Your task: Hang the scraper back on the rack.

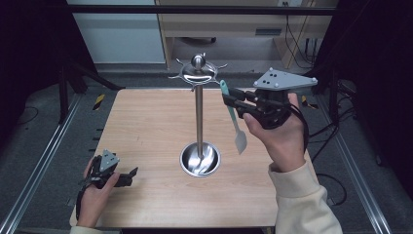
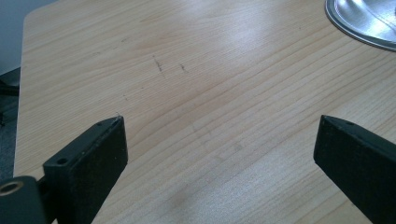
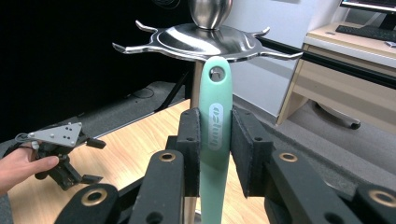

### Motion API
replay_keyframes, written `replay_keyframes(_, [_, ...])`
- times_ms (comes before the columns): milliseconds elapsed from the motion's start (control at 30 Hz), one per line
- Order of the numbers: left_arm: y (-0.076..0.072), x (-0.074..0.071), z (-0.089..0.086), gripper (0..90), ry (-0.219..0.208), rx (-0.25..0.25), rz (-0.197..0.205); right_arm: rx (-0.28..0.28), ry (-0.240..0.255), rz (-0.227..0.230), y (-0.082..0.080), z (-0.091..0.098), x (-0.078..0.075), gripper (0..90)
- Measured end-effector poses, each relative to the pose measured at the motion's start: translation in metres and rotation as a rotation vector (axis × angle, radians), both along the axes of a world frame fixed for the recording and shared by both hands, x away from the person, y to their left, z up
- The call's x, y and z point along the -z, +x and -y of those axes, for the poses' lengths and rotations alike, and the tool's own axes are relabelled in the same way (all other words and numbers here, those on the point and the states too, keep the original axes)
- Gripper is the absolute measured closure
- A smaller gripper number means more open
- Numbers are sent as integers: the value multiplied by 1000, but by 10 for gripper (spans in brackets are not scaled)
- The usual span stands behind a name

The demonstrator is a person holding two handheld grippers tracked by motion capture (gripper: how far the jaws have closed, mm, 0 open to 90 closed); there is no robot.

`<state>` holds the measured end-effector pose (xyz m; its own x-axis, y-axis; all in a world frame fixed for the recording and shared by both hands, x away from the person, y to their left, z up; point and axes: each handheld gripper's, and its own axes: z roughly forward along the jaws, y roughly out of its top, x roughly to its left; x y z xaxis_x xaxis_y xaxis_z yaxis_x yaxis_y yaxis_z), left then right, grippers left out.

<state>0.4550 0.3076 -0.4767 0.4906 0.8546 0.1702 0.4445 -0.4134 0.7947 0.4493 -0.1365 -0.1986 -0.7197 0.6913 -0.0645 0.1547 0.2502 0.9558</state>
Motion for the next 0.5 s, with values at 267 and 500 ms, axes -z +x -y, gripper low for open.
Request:
replay_keyframes(267, [0, 0, 0, 27, 0, 2, -1, 1, 4, -5, 3, -3, 1, 741])
replay_keyframes(500, [0, 0, 0, 27, 4, 6, -4, 0, 7, -8, 5, -5, 2, 741])
